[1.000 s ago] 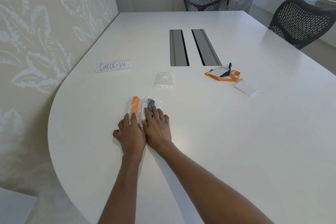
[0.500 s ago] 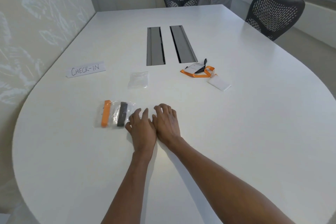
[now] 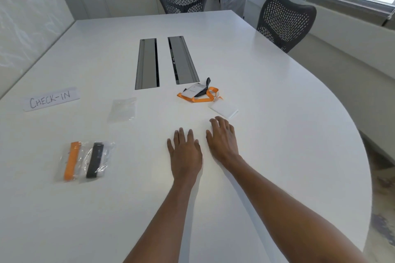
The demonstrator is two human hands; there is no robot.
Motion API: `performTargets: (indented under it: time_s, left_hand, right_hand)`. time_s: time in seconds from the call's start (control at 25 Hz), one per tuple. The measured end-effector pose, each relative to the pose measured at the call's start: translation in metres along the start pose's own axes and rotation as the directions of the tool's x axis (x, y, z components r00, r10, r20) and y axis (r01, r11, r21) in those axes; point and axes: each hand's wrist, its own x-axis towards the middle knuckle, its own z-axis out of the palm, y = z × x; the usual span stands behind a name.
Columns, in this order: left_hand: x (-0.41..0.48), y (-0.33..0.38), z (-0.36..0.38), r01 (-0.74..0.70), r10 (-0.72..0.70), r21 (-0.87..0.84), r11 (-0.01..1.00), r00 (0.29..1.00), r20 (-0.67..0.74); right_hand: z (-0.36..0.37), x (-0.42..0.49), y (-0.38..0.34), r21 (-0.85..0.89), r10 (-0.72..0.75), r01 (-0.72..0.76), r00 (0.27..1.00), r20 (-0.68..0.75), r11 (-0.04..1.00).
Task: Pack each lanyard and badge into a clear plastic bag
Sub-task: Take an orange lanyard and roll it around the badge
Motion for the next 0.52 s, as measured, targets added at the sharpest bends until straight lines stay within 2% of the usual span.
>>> performTargets:
  time_s: [0.28, 0.52]
  left_hand:
    - [0.002, -0.004, 0.009, 0.005, -0.004, 0.038, 0.999, 1.0, -0.029]
    - [0.003, -0.002, 0.009, 0.014, -0.013, 0.044, 0.999, 0.999, -0.035]
  right_hand:
    - [-0.02, 0.095, 0.016, -0.101, 0.033, -0.03, 0.999, 0.029, 0.994]
    - [-0.016, 0.143, 0.022, -0.234, 0.082, -0.018, 0.96, 0.267, 0.972]
